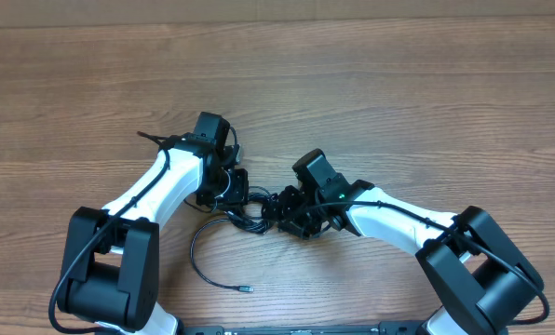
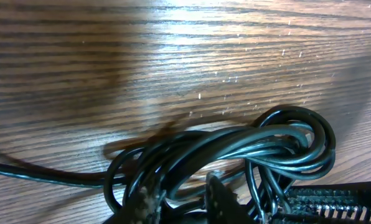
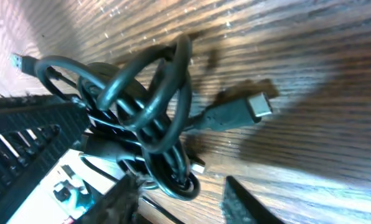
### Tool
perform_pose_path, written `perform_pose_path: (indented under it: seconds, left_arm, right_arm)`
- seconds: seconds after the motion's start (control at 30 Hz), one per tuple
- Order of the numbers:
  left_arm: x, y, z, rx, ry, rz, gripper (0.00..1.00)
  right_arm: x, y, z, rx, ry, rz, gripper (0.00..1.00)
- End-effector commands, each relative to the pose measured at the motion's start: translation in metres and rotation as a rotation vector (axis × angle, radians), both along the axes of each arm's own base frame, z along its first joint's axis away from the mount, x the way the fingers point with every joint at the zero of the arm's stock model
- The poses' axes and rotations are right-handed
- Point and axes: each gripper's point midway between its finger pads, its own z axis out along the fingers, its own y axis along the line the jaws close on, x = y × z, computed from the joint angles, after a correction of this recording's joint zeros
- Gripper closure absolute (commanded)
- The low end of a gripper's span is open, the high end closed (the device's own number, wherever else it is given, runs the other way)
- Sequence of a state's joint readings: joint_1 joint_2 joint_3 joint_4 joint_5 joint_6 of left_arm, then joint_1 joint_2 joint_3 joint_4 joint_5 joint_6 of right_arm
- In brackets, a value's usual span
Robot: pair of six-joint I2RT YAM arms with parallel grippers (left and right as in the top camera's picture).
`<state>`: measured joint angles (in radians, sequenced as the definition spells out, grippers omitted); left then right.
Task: Untangle cables
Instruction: 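Grasp the black cable coil with both grippers from opposite sides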
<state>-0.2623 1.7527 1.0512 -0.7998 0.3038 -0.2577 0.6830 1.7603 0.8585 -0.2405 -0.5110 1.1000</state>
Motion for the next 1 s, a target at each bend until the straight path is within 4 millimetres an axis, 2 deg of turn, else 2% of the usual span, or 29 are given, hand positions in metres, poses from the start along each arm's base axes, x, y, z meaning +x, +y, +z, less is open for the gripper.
perform_pose_path:
  seconds: [0.0,0.03,0.07,0.13,0.2,0.23,0.3,0.37,0.4,0.43,0.47,0.5,0.53,0.57,0.6,0.67,0.73,0.77,0.83,0.87,0.9,0.97]
  left_arm:
    - [-0.002,0.000,-0.008,0.014,0.019,-0.003,0.67]
    - [-0.002,0.003,-0.018,0.037,0.037,0.004,0.57]
    - [-0.003,0.002,-0.025,0.038,0.056,0.005,0.57]
    - [-0.003,0.001,-0.028,0.034,0.069,0.005,0.76]
    - [-0.003,0.001,-0.027,0.034,0.068,0.005,0.80]
    - [-0.003,0.001,-0.027,0.034,0.068,0.005,0.86]
    - [-0.003,0.001,-0.026,0.035,0.071,0.005,0.96]
    - [-0.003,0.002,-0.026,0.035,0.073,0.008,0.96]
    - [-0.002,0.003,-0.025,0.036,0.073,0.012,0.89]
    - [-0.002,0.005,-0.025,0.036,0.074,0.017,0.65]
    - [-0.001,0.005,-0.025,0.035,0.071,0.019,0.48]
    - [0.000,0.006,-0.026,0.037,0.070,0.019,0.39]
    - [0.000,0.006,-0.026,0.037,0.069,0.019,0.45]
    - [0.001,0.005,-0.026,0.036,0.066,0.019,0.65]
    - [0.001,0.005,-0.026,0.035,0.064,0.019,0.72]
    - [0.001,0.004,-0.025,0.032,0.064,0.018,0.96]
    - [-0.001,0.005,-0.025,0.034,0.073,0.018,0.96]
    - [-0.001,0.006,-0.024,0.037,0.076,0.011,0.96]
    - [0.000,0.016,-0.018,0.024,0.097,0.029,0.96]
    - [0.001,0.015,-0.014,-0.026,0.106,0.036,0.96]
    - [0.002,0.004,-0.003,-0.196,0.096,-0.015,0.96]
    - [0.002,-0.006,0.017,-0.404,0.045,-0.111,0.96]
  right_arm:
    - [0.002,0.005,0.003,-0.004,-0.013,0.006,0.56]
    - [0.002,0.005,0.003,-0.003,-0.016,0.007,0.56]
    - [0.002,0.005,0.003,-0.002,-0.016,0.006,0.56]
    - [0.002,0.005,0.003,-0.003,-0.016,0.007,0.56]
    - [0.002,0.005,0.003,-0.003,-0.016,0.007,0.56]
    - [0.002,0.005,0.003,-0.003,-0.016,0.007,0.55]
    - [0.005,0.003,0.001,-0.020,-0.037,0.005,0.47]
    - [0.007,0.000,-0.001,-0.037,-0.058,0.010,0.40]
    - [0.008,-0.001,-0.002,-0.044,-0.064,0.006,0.36]
    - [0.009,-0.001,-0.002,-0.050,-0.071,0.003,0.34]
    - [0.010,-0.002,-0.003,-0.055,-0.075,-0.001,0.34]
    - [0.011,-0.003,-0.003,-0.060,-0.079,-0.003,0.34]
    - [0.011,-0.003,-0.003,-0.059,-0.080,-0.004,0.34]
    - [0.012,-0.002,-0.003,-0.057,-0.083,-0.004,0.35]
    - [0.012,-0.003,-0.003,-0.060,-0.084,-0.006,0.34]
    - [0.013,-0.003,-0.003,-0.061,-0.086,-0.007,0.34]
    - [0.013,-0.003,-0.003,-0.061,-0.086,-0.007,0.34]
    - [0.013,-0.003,-0.003,-0.059,-0.088,-0.007,0.30]
    - [0.013,-0.002,-0.002,-0.053,-0.085,-0.003,0.30]
    - [0.013,-0.001,-0.002,-0.051,-0.087,-0.003,0.30]
    - [0.013,-0.001,-0.001,-0.050,-0.088,-0.003,0.30]
    - [0.015,0.001,0.000,-0.042,-0.097,-0.004,0.30]
